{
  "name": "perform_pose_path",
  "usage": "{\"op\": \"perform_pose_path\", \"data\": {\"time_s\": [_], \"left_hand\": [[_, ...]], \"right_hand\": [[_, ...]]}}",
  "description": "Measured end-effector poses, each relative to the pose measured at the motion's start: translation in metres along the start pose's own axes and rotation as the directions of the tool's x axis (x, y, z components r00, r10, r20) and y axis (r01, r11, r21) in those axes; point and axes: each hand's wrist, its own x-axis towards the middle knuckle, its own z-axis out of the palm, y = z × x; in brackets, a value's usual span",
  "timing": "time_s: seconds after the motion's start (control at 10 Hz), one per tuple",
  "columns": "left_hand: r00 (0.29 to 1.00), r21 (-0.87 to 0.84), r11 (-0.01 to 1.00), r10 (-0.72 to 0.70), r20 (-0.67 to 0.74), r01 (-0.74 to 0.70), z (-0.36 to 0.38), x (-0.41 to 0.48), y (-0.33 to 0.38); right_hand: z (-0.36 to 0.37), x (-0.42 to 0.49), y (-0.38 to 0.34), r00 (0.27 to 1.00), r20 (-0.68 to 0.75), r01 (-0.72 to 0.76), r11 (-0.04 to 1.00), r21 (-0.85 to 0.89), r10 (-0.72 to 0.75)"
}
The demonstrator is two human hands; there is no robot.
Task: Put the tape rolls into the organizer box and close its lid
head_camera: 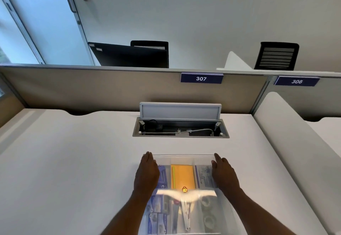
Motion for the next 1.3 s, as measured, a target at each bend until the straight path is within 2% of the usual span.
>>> {"op": "perform_pose_path", "data": {"time_s": [0.2, 0.4, 0.5, 0.6, 0.8, 0.9, 1.0, 1.1, 1.2, 1.3], "left_hand": [[0.997, -0.051, 0.996, -0.069, -0.039, 0.067, 0.000, 0.004, 0.002], [0.970, -0.203, 0.965, -0.196, -0.144, 0.165, 0.000, 0.012, -0.009], [0.968, -0.227, 0.966, -0.166, -0.187, 0.121, -0.003, 0.012, -0.008], [0.969, -0.219, 0.970, -0.153, -0.192, 0.109, -0.002, 0.012, -0.010], [0.966, -0.196, 0.963, -0.214, -0.143, 0.184, -0.005, 0.012, -0.006], [0.962, -0.108, 0.961, -0.264, -0.073, 0.255, -0.010, 0.010, -0.002], [0.961, -0.148, 0.951, -0.276, -0.020, 0.271, -0.016, 0.004, 0.001], [0.989, -0.048, 0.991, -0.128, -0.070, 0.125, -0.022, -0.002, -0.001], [0.991, 0.109, 0.994, 0.036, -0.127, -0.022, -0.027, -0.006, 0.002], [0.950, 0.212, 0.957, 0.242, -0.196, -0.200, -0.034, -0.003, 0.012]], "right_hand": [[-0.001, 0.011, -0.001, 0.996, -0.093, 0.007, 0.999, 0.053, -0.002], [-0.002, 0.017, -0.002, 0.991, -0.092, -0.081, 0.980, 0.180, 0.098], [-0.003, 0.014, -0.002, 0.991, -0.102, -0.071, 0.981, 0.179, 0.090], [-0.004, 0.014, -0.003, 0.990, -0.106, -0.075, 0.979, 0.191, 0.097], [-0.009, 0.013, -0.005, 0.993, -0.069, -0.078, 0.974, 0.212, 0.094], [-0.015, 0.014, -0.007, 0.995, 0.017, -0.097, 0.990, 0.107, 0.095], [-0.017, 0.007, -0.015, 0.998, -0.055, -0.045, 0.996, -0.080, 0.040], [-0.009, -0.004, -0.019, 0.988, -0.145, 0.025, 0.977, -0.212, -0.056], [-0.004, -0.010, -0.027, 0.979, -0.123, 0.127, 0.956, -0.266, -0.164], [-0.008, -0.009, -0.043, 0.967, -0.138, 0.164, 0.938, -0.307, -0.214]]}}
